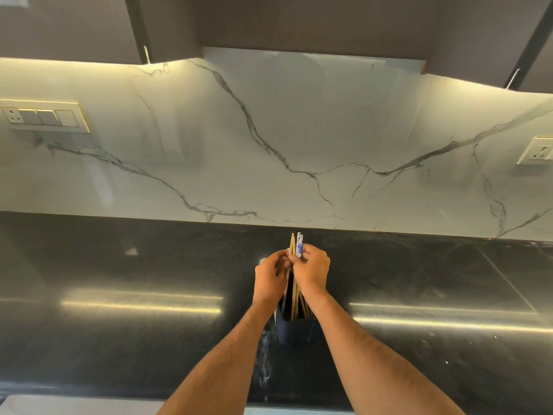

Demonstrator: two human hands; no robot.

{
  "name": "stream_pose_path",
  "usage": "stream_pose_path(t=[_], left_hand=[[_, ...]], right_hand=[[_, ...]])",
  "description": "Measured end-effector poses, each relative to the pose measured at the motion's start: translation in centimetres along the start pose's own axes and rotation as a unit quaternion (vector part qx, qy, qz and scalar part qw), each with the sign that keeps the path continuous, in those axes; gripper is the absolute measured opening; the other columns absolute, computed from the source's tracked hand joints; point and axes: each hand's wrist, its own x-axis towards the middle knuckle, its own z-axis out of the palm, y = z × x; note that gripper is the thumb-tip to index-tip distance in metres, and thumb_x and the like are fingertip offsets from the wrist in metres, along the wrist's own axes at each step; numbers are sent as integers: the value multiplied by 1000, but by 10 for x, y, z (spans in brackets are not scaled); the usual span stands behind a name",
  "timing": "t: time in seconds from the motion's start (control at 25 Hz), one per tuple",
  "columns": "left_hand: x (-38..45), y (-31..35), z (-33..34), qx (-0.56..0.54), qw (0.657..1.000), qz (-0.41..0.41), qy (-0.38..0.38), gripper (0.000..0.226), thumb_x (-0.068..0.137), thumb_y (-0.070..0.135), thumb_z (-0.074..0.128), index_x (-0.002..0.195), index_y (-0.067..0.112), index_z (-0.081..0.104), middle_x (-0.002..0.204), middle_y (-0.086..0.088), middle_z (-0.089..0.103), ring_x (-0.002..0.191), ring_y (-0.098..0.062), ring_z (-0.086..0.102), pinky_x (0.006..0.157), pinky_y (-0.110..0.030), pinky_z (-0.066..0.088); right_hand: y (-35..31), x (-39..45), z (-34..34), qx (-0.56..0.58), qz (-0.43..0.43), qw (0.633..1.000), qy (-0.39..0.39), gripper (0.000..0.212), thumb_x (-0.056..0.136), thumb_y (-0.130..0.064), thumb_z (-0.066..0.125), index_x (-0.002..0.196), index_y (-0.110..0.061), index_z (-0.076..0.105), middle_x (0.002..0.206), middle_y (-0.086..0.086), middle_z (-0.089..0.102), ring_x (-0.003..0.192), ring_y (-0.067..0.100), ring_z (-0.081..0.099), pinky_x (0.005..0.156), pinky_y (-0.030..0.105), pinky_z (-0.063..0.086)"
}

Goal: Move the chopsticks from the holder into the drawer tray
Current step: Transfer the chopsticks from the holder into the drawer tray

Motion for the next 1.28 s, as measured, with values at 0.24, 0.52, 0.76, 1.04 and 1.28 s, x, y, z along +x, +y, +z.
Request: stream_pose_path(t=[0.24,0.52,0.76,1.04,1.28], left_hand=[[2,46,-1,-95,995,-30,-25,16,100,8,59,111,6,70,87,-5,76,77,-13,75,67,-24,59],[-13,89,-5,-212,971,-113,4,11,93,13,70,102,9,76,86,-7,79,81,-24,77,76,-38,63],[-40,110,-16,-187,973,-123,64,9,94,11,70,90,12,78,74,-5,77,72,-20,77,67,-30,64],[-91,131,-73,-235,918,-314,-54,22,104,7,48,98,-2,67,82,-13,68,61,-20,68,56,-32,61],[-134,139,-146,-409,796,-411,-176,17,100,3,46,92,-3,60,79,-14,65,76,-22,70,75,-28,60]], right_hand=[[-44,6,-32,105,-34,994,9,7,91,-2,73,95,-8,75,83,0,78,69,8,76,59,19,60],[-76,-8,-68,151,-59,987,-9,24,95,0,66,96,-23,73,79,-4,77,63,17,75,63,23,62],[-89,-38,-86,182,-60,982,-2,21,100,1,55,104,-11,71,96,7,78,84,14,78,78,32,65],[-110,-127,-104,-68,-330,934,-117,30,102,-2,50,115,-24,67,125,-2,71,125,9,62,109,26,49],[-92,-202,-101,-318,-609,707,-167,40,95,0,66,133,-3,53,151,16,51,147,28,41,124,39,31]])
